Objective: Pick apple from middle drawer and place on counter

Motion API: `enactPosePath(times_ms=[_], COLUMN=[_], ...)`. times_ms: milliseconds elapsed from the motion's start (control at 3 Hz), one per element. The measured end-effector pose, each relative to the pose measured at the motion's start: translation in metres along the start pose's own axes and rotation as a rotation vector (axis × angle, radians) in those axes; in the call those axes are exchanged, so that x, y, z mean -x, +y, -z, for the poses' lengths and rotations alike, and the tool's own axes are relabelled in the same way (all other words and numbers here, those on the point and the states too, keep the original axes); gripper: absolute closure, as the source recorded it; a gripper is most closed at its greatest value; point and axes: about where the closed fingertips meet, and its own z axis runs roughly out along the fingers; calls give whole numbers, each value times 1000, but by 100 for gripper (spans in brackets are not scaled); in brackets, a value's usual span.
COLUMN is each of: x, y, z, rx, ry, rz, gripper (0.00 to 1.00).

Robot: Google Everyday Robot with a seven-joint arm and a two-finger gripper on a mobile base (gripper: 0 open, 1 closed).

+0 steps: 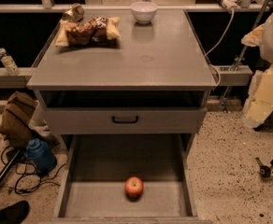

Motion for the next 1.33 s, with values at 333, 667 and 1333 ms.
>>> enactPosePath(times_ms=[333, 667, 1333], x=[0, -3, -19], y=[0, 2, 15], z=[0, -12, -134], rx=[0, -17, -21], ry=[0, -11, -81], rz=[0, -2, -41], gripper=[0, 0, 0])
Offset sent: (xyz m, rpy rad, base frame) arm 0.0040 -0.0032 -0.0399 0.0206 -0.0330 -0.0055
